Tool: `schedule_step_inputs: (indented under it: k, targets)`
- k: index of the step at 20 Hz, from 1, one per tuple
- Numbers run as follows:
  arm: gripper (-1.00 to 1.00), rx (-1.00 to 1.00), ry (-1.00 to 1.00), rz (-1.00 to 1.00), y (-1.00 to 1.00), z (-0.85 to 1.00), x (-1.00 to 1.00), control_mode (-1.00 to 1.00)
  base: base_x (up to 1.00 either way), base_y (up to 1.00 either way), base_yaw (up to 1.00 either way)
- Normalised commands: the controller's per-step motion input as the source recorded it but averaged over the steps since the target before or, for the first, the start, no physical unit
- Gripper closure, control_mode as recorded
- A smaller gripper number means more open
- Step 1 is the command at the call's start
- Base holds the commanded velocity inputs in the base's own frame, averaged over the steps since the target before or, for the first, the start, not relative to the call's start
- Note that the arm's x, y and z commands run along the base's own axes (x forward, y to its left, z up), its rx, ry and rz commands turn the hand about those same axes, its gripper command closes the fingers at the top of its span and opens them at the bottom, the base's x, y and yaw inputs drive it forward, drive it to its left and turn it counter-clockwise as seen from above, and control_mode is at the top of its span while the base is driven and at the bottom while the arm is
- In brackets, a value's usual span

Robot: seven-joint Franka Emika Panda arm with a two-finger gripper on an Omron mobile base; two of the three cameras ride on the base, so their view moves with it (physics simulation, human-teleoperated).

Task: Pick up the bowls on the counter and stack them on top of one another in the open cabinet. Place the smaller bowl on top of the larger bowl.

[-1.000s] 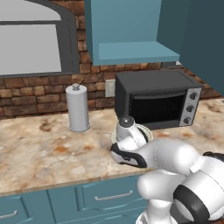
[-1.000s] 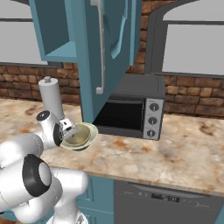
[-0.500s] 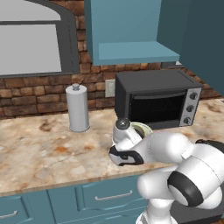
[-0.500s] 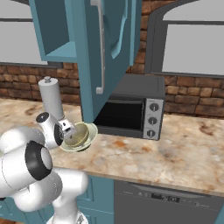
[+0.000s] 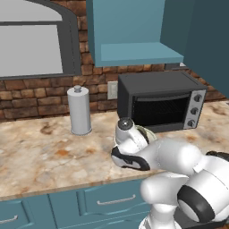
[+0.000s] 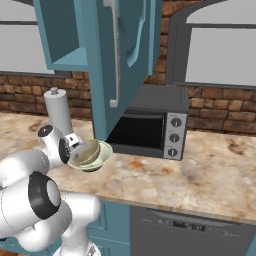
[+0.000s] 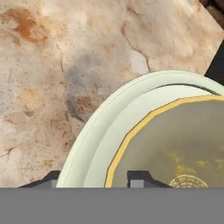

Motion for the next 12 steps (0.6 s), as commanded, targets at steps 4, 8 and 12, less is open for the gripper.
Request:
schedule_step_inputs:
  k: [4, 8, 12]
  targets:
    - [1.00, -0.03, -0.06, 0.00, 0.00, 0.48, -0.12, -1.00, 0.00, 0.00, 0.00]
    - [1.00, -0.03, -0.05, 0.00, -0.04, 0.49, -0.08, -1.00, 0.00, 0.00, 0.00]
    - [1.00, -0.05, -0.07, 0.00, -0.06, 0.51, -0.05, -1.00, 0.00, 0.00, 0.00]
